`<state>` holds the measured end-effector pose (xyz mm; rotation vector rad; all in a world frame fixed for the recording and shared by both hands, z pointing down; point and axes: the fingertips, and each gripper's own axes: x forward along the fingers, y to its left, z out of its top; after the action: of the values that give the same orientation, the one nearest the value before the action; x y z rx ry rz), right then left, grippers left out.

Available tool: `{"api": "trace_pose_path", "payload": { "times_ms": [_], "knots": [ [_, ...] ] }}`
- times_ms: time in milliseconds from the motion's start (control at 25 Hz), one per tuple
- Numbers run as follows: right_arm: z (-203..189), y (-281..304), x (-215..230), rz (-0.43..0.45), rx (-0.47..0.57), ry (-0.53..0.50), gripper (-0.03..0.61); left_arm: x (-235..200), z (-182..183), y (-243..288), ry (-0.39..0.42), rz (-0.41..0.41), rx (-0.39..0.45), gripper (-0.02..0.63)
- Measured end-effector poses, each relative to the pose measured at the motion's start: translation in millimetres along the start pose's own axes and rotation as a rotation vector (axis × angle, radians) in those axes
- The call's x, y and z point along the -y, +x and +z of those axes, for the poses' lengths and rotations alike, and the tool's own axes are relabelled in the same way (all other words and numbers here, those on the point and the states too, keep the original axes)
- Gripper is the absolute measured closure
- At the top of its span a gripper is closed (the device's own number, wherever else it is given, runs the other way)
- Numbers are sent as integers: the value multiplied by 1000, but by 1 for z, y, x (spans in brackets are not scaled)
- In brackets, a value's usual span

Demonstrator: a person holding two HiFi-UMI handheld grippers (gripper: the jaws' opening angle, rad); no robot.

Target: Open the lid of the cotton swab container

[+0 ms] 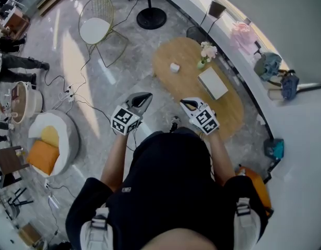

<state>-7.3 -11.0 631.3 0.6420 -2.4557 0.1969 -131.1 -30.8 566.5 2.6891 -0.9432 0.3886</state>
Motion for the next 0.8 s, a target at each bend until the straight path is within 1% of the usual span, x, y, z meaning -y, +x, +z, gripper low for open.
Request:
{"api": "trace_pose_path", "payload": {
  "times_ms": [120,280,560,800],
  "knots": [
    [-2,-3,22,-3,2,8,584,-7,12,16,11,6,-3,614],
    [-7,-2,40,17,1,13,584,-12,24,31,6,23,-13,614],
    [-14,9,58,69,7,20,584,-14,23,48,8,57,-37,614],
    [-17,17,68,111,11,1,584,-18,25,53,1,97,-47,614]
  ]
}}
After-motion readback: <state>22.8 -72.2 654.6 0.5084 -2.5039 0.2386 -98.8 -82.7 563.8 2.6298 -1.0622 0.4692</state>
